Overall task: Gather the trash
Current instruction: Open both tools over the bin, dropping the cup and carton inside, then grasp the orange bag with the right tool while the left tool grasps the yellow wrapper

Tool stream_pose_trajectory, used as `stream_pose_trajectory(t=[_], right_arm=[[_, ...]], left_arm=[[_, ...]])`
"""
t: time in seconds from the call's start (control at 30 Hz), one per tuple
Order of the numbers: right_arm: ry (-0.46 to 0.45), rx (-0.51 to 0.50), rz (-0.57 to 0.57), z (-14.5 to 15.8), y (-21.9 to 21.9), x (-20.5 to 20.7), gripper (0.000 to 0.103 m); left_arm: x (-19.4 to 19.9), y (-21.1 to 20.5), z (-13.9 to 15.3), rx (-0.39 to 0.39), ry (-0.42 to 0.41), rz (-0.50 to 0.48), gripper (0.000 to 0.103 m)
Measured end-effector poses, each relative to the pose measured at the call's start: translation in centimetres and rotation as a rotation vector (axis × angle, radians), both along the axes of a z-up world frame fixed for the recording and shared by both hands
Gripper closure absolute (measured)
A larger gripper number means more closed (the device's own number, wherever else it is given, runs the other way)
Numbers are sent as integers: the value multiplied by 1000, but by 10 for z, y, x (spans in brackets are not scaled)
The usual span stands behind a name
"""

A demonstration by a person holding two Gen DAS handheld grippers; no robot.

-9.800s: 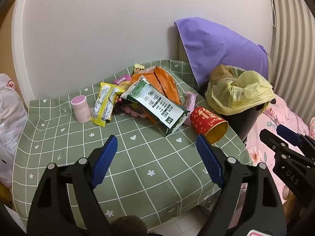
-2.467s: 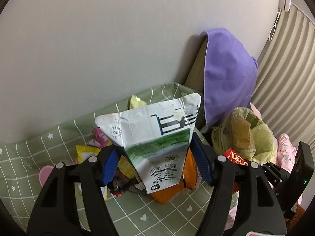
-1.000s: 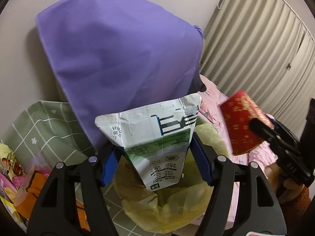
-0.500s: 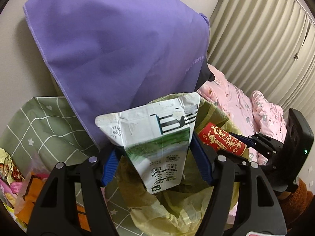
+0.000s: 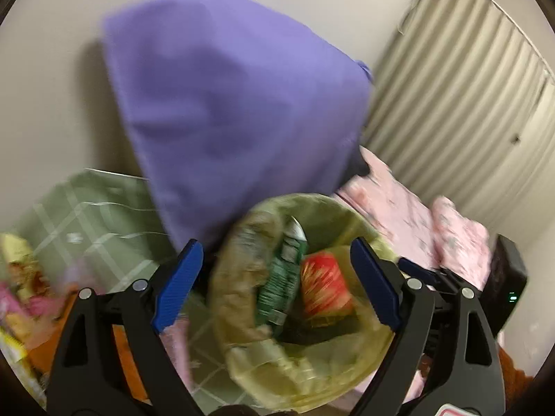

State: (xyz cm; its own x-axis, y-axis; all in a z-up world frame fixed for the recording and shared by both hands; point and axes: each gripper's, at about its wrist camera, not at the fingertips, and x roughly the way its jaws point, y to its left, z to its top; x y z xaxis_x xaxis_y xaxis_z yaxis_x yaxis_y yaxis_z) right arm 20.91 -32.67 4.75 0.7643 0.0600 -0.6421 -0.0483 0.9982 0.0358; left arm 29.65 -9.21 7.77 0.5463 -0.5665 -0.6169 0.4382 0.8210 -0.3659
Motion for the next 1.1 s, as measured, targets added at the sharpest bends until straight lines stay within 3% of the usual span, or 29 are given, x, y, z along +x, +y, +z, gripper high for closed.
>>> stream_pose_trajectory(t=[0.23, 0.57, 0.77, 0.9, 1.1], right_arm=[[-39, 4, 48, 14, 26, -9, 50], [-27, 94, 180, 12, 87, -5, 50], [25, 97, 314, 1, 133, -7, 50], [41, 78, 349, -9, 155, -11, 50], [77, 58, 371, -26, 181, -15, 50]], left_arm=[[-28, 41, -1, 91, -58, 166, 20], [-75, 121, -45, 172, -11, 311, 20], [-102, 186, -69, 142, 18, 434, 20], [-112, 225, -87, 164, 41, 501, 20], [-110, 255, -101, 80, 114, 472, 20]])
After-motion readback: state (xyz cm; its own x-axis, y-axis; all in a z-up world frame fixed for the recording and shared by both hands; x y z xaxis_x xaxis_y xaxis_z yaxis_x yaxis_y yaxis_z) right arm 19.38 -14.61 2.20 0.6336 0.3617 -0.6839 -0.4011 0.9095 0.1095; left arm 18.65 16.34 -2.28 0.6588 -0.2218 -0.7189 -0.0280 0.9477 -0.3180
